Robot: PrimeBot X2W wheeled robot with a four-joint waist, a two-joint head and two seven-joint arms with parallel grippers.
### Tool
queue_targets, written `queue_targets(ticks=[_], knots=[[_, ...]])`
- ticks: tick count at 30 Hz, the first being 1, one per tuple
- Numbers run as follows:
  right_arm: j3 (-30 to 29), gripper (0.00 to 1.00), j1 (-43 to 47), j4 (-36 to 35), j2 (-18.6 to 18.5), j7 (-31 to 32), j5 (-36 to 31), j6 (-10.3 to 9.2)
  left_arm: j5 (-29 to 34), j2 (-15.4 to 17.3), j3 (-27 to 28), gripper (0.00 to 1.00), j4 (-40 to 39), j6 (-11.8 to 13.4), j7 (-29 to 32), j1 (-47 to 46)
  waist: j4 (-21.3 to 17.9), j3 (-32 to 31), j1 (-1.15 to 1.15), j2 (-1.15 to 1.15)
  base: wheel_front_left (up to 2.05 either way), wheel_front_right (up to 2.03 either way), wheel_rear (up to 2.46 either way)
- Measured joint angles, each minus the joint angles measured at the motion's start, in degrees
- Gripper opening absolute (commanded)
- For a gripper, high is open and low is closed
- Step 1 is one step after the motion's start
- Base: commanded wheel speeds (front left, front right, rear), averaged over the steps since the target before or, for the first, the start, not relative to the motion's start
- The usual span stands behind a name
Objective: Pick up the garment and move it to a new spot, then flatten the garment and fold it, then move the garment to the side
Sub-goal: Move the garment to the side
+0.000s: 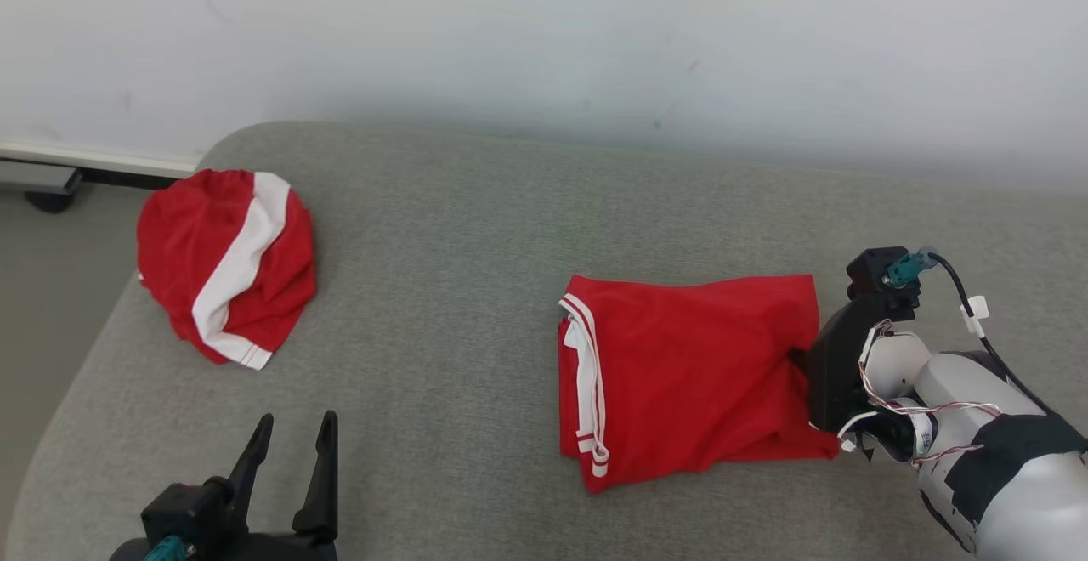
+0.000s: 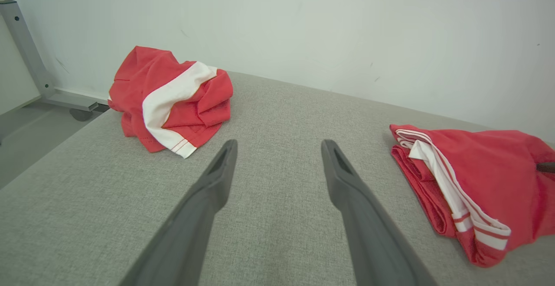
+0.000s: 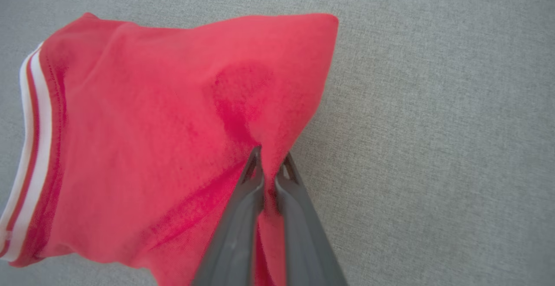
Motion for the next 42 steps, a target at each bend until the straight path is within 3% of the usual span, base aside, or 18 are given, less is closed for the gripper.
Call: queue_targets(ticks=[18,42], knots=[[1.1,0.00,-7.9,2.0,-5.8,4.6,-3.1,0.76,0.1,0.3,0.5,1.00,-1.7,-1.6,0.0,0.7,-7.7,2.2,0.00,0.00,0.00,0.00,0.00],[0.8,0.00,-16.5,8.2,-10.3,6.2,-5.7,-0.49,0.9,2.8,0.9,1.00,-4.0,-3.6,0.0,-1.9,-12.7,8.5,0.01,0.01,0.00,0.00,0.00]])
